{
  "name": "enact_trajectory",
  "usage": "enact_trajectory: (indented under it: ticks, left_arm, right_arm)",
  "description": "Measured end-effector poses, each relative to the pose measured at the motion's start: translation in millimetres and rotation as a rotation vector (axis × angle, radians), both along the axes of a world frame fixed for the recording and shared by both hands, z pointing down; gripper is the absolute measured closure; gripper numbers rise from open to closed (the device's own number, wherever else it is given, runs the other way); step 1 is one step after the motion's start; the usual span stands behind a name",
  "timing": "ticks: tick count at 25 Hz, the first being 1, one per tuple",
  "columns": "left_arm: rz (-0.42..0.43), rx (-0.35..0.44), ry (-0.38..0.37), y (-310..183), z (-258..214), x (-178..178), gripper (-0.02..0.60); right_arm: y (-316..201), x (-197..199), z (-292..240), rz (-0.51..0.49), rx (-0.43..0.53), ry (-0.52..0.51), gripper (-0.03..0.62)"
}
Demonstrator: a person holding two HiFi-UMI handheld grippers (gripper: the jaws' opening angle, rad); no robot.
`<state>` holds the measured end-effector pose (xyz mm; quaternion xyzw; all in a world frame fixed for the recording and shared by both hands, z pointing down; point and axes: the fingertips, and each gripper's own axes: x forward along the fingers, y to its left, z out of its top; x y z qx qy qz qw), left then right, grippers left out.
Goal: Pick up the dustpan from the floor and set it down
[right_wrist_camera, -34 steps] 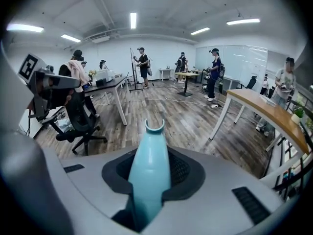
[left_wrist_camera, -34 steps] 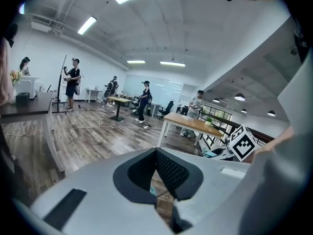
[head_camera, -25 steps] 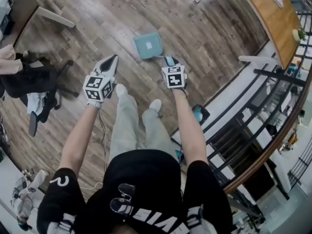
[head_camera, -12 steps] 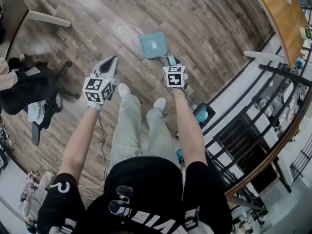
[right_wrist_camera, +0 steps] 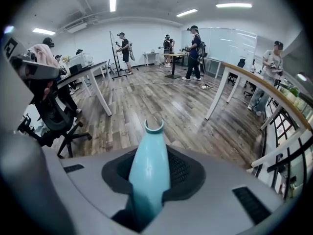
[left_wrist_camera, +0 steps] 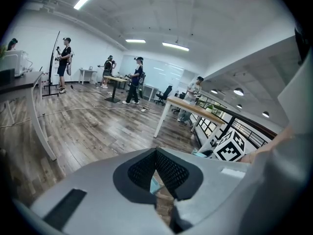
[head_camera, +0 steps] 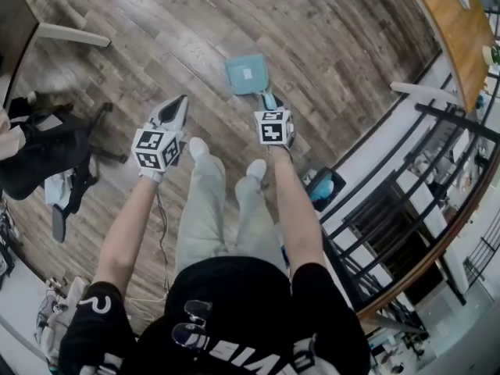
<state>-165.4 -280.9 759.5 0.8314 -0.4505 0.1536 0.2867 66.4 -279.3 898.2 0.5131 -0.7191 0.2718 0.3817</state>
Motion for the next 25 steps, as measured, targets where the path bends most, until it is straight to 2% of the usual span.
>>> enact_trajectory:
  ticks: [3, 7, 13, 18, 25]
  left_arm:
    - [0.011, -0.006, 0.007, 0.1, 2.0, 8.4, 0.583]
    - [0.028, -0.012, 0.013, -0.3, -0.4, 17.9, 0.583]
    - [0.037, -0.011, 0.004, -0.4, -9.2, 29.7, 0.583]
    - [0.032, 0.007, 0.001, 2.0, -26.6, 48.6, 0.583]
    - [0.025, 0.053, 0.005, 25.5, -68.2, 82.2, 0.583]
  right_arm:
    - [0.4, -0.9, 0.1, -0.001, 0.001, 0.009, 0.5]
    - [2.5, -2.2, -2.7, 0.023, -0.008, -0.013, 0.453]
    - [10.2, -2.0, -20.9, 0.034, 0.008, -0.054, 0.439]
    - [10.8, 6.7, -57.3, 0.04, 0.062, -0.104, 0.433]
    - [26.1, 41.2, -117.9, 0.061, 0.148, -0.138, 0.445]
